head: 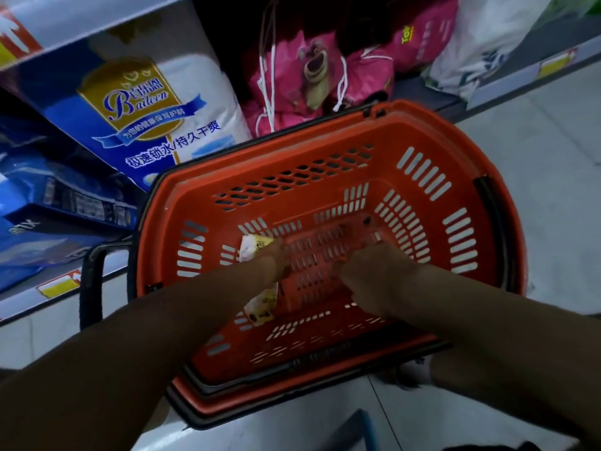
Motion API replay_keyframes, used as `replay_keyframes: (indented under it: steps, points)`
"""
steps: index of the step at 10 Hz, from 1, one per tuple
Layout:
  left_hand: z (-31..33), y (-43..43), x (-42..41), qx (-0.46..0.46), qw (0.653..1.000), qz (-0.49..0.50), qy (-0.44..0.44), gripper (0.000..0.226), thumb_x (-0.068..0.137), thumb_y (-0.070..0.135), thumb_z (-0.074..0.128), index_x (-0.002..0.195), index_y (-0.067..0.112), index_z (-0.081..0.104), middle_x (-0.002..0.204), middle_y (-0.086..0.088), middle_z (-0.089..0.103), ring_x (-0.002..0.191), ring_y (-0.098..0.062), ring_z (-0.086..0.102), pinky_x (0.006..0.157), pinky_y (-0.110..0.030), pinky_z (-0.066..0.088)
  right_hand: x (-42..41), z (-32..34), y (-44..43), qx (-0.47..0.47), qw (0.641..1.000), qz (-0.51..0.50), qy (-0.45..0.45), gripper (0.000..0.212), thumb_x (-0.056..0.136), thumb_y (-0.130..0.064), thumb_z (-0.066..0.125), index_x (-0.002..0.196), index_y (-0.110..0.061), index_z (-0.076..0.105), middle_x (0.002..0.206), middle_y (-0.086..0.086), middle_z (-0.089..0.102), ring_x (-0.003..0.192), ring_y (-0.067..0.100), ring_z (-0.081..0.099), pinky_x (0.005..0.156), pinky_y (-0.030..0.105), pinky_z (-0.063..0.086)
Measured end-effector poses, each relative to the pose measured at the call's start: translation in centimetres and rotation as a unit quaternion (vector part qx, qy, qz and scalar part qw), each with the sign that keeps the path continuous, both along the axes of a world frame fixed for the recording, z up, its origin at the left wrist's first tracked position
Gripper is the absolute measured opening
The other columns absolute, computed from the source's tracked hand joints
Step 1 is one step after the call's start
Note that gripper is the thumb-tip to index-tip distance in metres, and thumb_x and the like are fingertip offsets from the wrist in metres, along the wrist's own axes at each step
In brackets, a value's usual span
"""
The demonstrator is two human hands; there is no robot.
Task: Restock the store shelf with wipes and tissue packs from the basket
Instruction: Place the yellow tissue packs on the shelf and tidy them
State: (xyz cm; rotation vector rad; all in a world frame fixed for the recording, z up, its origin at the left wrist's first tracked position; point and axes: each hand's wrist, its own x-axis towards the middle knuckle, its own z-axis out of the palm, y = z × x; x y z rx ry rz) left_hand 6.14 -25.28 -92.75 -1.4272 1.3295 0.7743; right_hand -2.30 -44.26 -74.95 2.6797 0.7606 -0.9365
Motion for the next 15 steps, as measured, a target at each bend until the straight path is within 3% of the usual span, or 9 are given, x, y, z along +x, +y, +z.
replay_keyframes:
  steps: [1, 2, 3, 5, 7, 9, 10, 12, 15]
  points:
    - [-0.4, 1.5, 0.3, -0.242, 0.892, 0.381, 0.007, 0.043, 0.103, 0.015, 0.057, 0.146, 0.010, 0.053, 0.147, -0.010, 0.057, 0.100, -0.003, 0.059, 0.078, -0.005, 0.039, 0.8, 0.9, 0.0, -0.016, 1.000, 0.005, -0.001, 0.040, 0.098, -0.027, 0.054, 0.138, -0.020, 0.055, 0.139, 0.009, 0.059, 0.126, 0.034, 0.058, 0.107, 0.045, 0.046]
    - [3.1, 2.0, 0.0, -0.289, 0.875, 0.389, 0.001, 0.050, 0.102, 0.025, 0.060, 0.147, 0.005, 0.052, 0.152, -0.016, 0.050, 0.132, -0.024, 0.054, 0.084, -0.005, 0.029, 1.1, 1.0, 0.2, -0.026, 1.000, 0.004, 0.001, 0.038, 0.097, -0.025, 0.054, 0.135, -0.020, 0.058, 0.137, 0.009, 0.061, 0.124, 0.032, 0.060, 0.106, 0.047, 0.048]
    - [7.4, 1.8, -1.0, -0.236, 0.882, 0.405, 0.050, 0.093, 0.073, 0.044, 0.087, 0.148, 0.012, 0.042, 0.147, -0.005, 0.046, 0.129, -0.028, 0.052, 0.098, -0.034, 0.050, 1.2, 2.2, 0.5, -0.028, 0.999, -0.014, -0.014, 0.035, 0.099, -0.029, 0.054, 0.133, -0.022, 0.059, 0.134, 0.006, 0.063, 0.122, 0.028, 0.062, 0.099, 0.039, 0.050]
    - [15.6, 2.4, -1.9, -0.353, 0.720, 0.598, 0.007, 0.092, 0.067, 0.062, 0.085, 0.128, 0.013, 0.038, 0.117, 0.000, 0.053, 0.099, -0.021, 0.059, 0.071, -0.037, 0.049, 1.7, 5.4, 1.6, -0.033, 0.984, -0.115, -0.132, 0.041, 0.095, -0.031, 0.056, 0.135, -0.022, 0.052, 0.131, 0.005, 0.063, 0.120, 0.028, 0.061, 0.095, 0.038, 0.046]
    - [22.2, 4.5, -2.6, -0.502, 0.357, 0.784, 0.076, 0.088, 0.062, 0.059, 0.092, 0.126, 0.015, 0.049, 0.113, 0.006, 0.068, 0.100, -0.010, 0.067, 0.081, -0.032, 0.058, 1.2, 6.9, 2.7, 0.219, 0.925, -0.274, -0.149, 0.018, 0.097, -0.032, 0.050, 0.111, -0.021, 0.057, 0.103, 0.003, 0.071, 0.100, 0.027, 0.070, 0.078, 0.036, 0.053]
    - [24.3, 3.5, -5.0, -0.577, 0.079, 0.799, 0.153, 0.093, 0.053, 0.068, 0.091, 0.123, 0.019, 0.055, 0.115, -0.001, 0.074, 0.099, -0.017, 0.076, 0.089, -0.043, 0.061, 1.0, 7.8, 5.1, 0.544, 0.733, -0.406, 0.038, 0.026, 0.088, -0.033, 0.071, 0.114, -0.032, 0.068, 0.100, -0.010, 0.077, 0.093, 0.004, 0.073, 0.091, 0.039, 0.057]
    - [25.1, 3.0, -5.2, -0.591, 0.040, 0.786, 0.177, 0.088, 0.058, 0.065, 0.089, 0.125, 0.021, 0.053, 0.116, -0.001, 0.075, 0.100, -0.016, 0.076, 0.093, -0.044, 0.061, 1.0, 8.4, 5.6, 0.602, 0.673, -0.427, 0.059, 0.033, 0.082, -0.039, 0.079, 0.112, -0.032, 0.068, 0.101, -0.006, 0.078, 0.091, 0.010, 0.076, 0.087, 0.045, 0.061]
    - [25.6, 3.7, -5.8, -0.603, -0.018, 0.768, 0.216, 0.053, 0.082, 0.056, 0.080, 0.115, 0.019, 0.059, 0.108, 0.001, 0.078, 0.099, -0.019, 0.076, 0.080, -0.041, 0.057, 1.7, 9.0, 5.8, 0.603, 0.664, -0.440, 0.040, 0.037, 0.081, -0.024, 0.086, 0.114, -0.028, 0.071, 0.102, -0.005, 0.079, 0.090, 0.013, 0.077, 0.084, 0.048, 0.062]
    - [25.3, 4.3, -5.3, -0.634, -0.017, 0.749, 0.191, 0.030, 0.092, 0.027, 0.073, 0.118, 0.017, 0.063, 0.112, -0.005, 0.078, 0.106, -0.028, 0.074, 0.103, -0.066, 0.050, 2.5, 10.0, 4.6, 0.623, 0.627, -0.464, 0.057, 0.038, 0.091, -0.001, 0.067, 0.117, -0.027, 0.074, 0.102, -0.005, 0.079, 0.092, 0.015, 0.076, 0.073, 0.033, 0.063]
